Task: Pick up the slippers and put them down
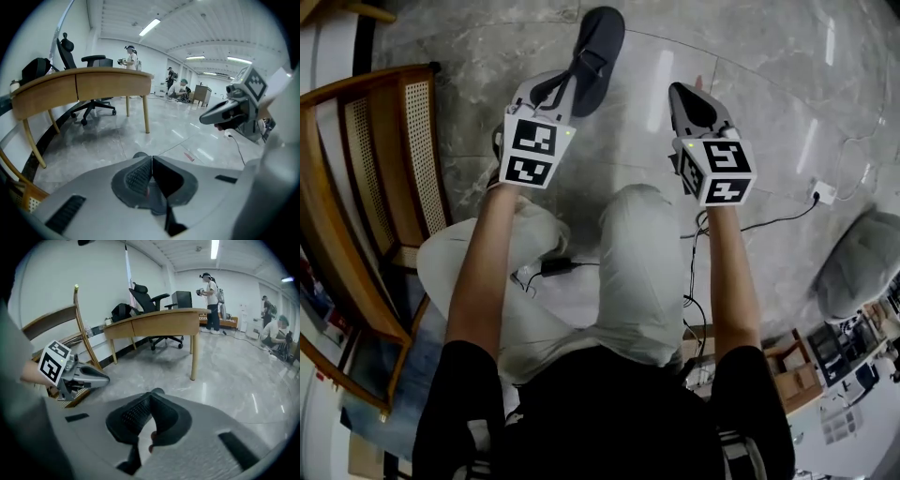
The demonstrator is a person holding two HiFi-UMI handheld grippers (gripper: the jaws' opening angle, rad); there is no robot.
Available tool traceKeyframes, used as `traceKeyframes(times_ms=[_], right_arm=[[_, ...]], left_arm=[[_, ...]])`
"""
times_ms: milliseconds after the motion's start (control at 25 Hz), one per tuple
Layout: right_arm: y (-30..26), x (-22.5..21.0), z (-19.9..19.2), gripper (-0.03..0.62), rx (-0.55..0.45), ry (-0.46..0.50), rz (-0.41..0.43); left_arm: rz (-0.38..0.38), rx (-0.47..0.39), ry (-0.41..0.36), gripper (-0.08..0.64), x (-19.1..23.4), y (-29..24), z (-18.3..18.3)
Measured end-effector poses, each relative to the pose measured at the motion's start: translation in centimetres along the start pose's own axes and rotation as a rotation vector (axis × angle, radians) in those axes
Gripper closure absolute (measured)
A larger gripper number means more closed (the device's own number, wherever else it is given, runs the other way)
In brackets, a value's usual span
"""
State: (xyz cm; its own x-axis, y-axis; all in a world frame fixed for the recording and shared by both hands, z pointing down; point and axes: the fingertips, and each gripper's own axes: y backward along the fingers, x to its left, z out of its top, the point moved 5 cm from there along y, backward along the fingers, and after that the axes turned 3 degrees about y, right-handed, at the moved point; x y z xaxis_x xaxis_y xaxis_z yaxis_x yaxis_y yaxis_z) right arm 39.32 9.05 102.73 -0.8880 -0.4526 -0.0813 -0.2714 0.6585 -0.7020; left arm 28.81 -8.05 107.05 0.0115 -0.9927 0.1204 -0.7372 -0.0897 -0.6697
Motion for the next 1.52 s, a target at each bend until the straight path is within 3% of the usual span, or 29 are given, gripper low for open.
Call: traceKeyframes(times_ms=[360,480,720,920,1080,1520], right_arm=[[7.3,1.7,7.5,0.606,0.053,0.016,0.045],[9.7,2.3,9.9,0.606,0.053,0.026,0.053],[14.9,2.7,14.6,0.606,0.053,0.019,0.066],[19.3,4.0,18.7,0.606,0.045,0.018,0.086],[23.0,4.1,21.9,0.606,0.034,0.018,0.097],[32.8,4.9,29.1,0.606,-0.012,0.074,0.142]], left_arm=[[-0.031,-0.099,0.072,0.551,-0.5,7.7,6.5],[-0.024,-0.141,0.133,0.552,-0.7,10.9,9.3],[0.017,-0.112,0.22,0.554,-3.1,17.0,13.2],[0.04,-0.078,0.203,0.554,-4.2,21.9,17.1],[0.073,-0.053,0.119,0.554,-5.5,25.2,20.4],[0.122,-0.108,0.106,0.554,-9.7,35.0,29.8]])
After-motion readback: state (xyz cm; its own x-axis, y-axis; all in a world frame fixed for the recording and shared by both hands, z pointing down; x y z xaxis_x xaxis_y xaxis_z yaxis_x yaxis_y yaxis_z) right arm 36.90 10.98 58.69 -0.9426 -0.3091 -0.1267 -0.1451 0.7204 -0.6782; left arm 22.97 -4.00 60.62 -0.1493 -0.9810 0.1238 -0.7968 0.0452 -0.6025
